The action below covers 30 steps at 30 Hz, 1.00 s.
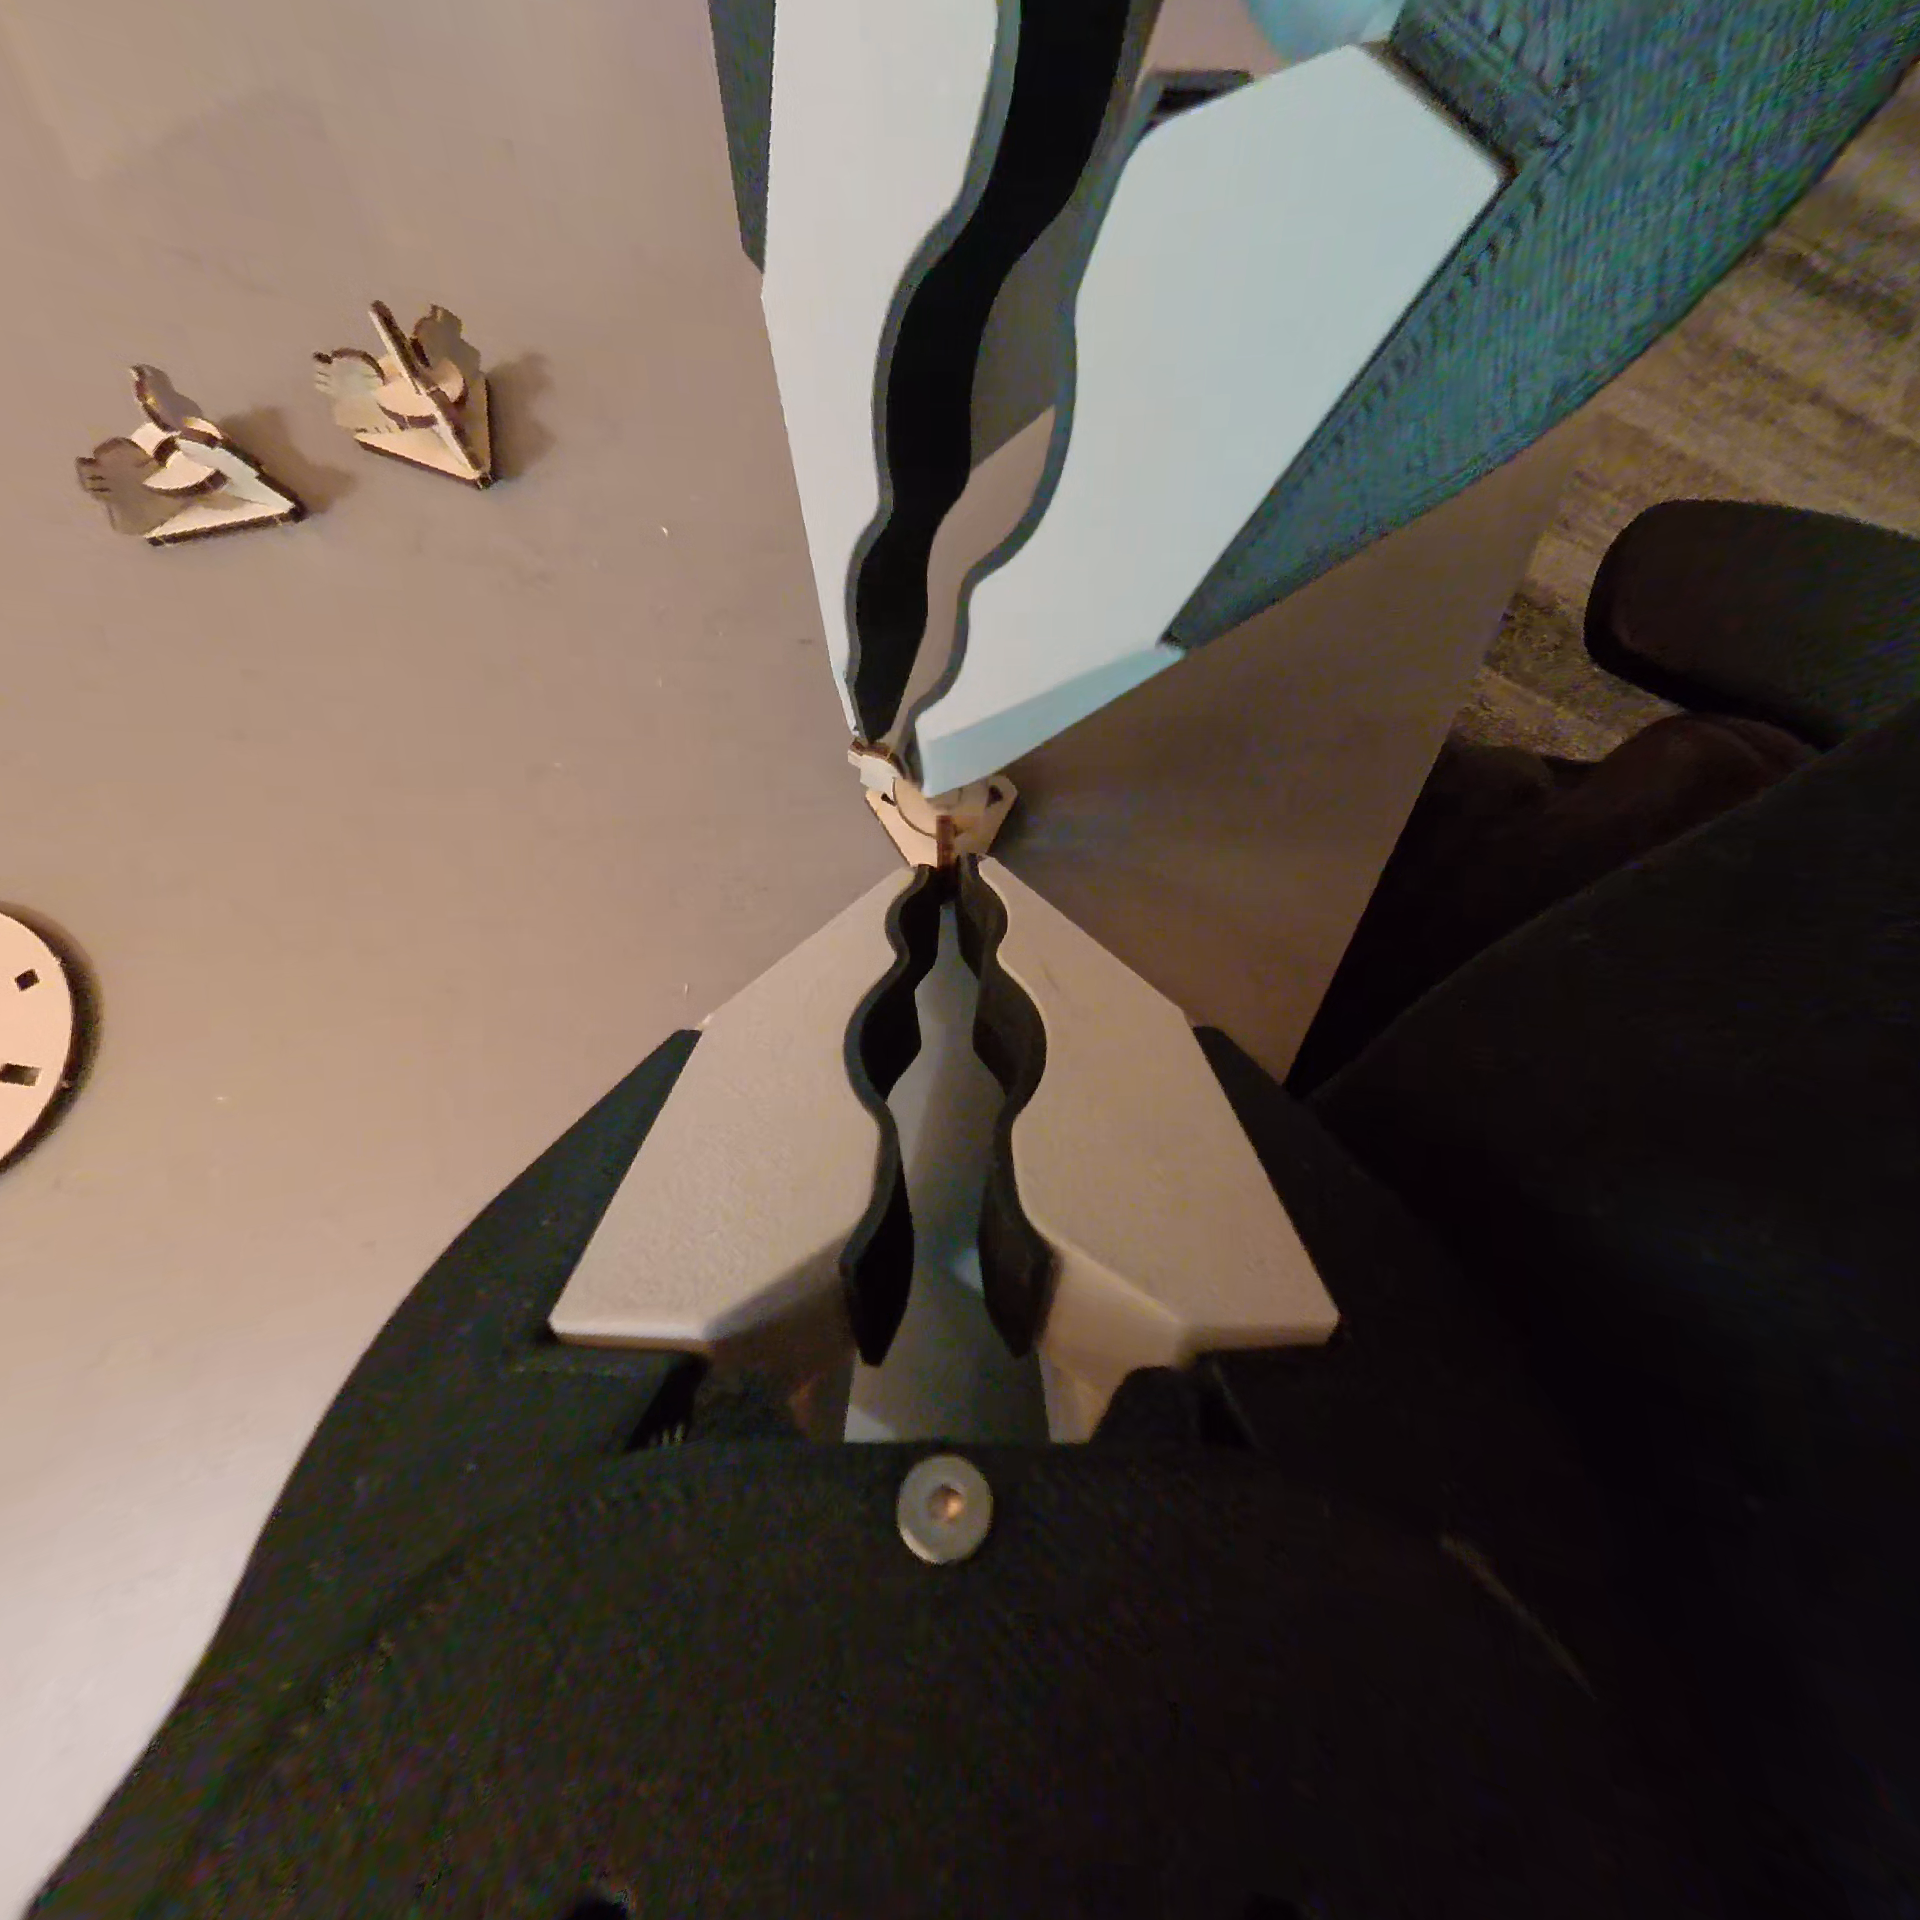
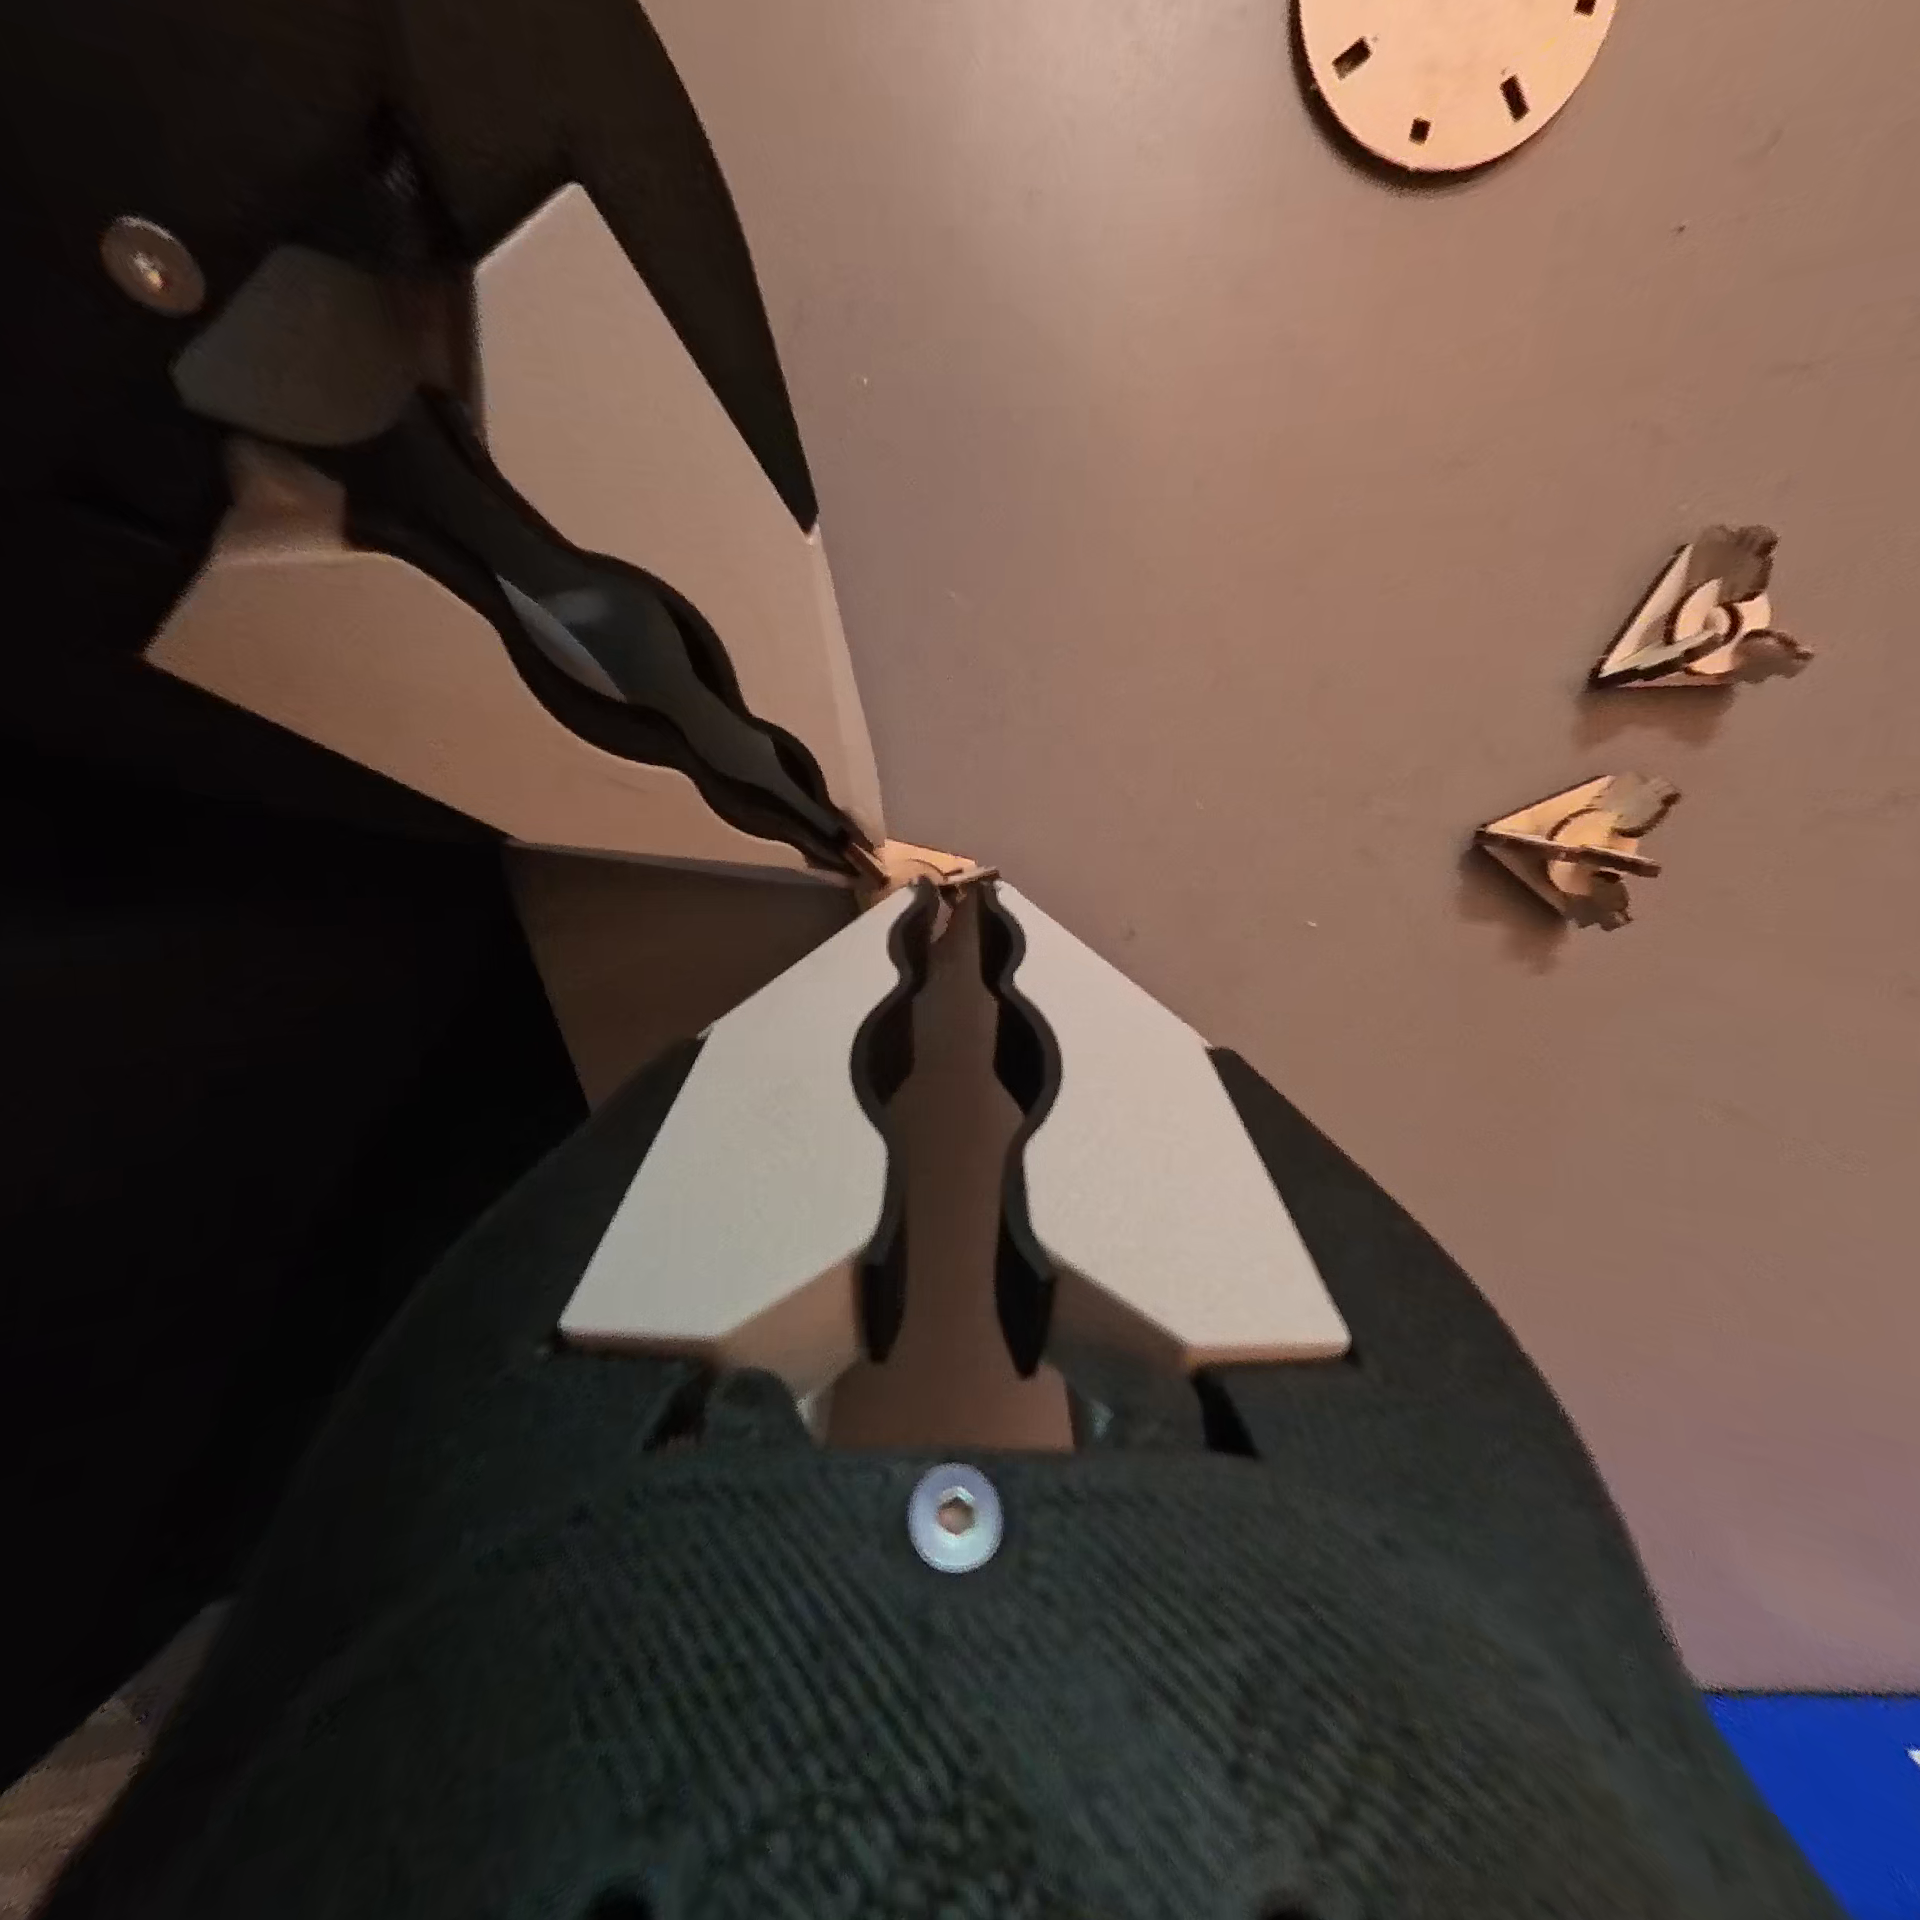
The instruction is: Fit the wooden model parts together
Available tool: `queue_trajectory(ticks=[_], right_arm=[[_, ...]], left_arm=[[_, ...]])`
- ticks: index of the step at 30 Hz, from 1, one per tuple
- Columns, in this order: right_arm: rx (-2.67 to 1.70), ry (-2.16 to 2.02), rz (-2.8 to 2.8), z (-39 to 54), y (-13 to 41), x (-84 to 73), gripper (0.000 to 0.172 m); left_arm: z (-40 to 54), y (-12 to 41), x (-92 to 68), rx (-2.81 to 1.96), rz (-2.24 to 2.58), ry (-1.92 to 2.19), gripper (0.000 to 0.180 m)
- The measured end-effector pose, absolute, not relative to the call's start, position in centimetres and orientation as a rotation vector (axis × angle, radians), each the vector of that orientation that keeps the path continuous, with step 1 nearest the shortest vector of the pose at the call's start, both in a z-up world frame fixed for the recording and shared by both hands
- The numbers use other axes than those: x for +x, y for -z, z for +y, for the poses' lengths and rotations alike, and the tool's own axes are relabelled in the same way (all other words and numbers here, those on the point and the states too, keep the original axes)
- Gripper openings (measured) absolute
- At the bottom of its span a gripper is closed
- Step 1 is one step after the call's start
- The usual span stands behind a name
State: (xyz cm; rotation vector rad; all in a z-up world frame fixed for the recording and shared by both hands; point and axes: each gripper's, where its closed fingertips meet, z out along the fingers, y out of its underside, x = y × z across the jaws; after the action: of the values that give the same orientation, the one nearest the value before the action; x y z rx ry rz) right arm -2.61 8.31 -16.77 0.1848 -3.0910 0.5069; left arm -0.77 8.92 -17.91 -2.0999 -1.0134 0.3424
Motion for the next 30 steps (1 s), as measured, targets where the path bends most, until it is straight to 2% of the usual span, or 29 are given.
queue_trajectory(ticks=[4,16,30], right_arm=[[0.214,-0.529,-3.09,8.3,16.3,-2.5,0.016],[0.252,-0.601,-3.302,7.6,16.1,-3.1,0.021],[0.349,-0.383,-3.539,8.1,16.9,-2.7,0.009]], left_arm=[[8.9,17.9,-0.8,-2.096,-1.016,-0.333,0.004],[8.9,17.9,-0.8,-2.088,-1.021,-0.314,0.004],[8.9,17.9,-0.8,-2.068,-1.033,-0.27,0.004]])
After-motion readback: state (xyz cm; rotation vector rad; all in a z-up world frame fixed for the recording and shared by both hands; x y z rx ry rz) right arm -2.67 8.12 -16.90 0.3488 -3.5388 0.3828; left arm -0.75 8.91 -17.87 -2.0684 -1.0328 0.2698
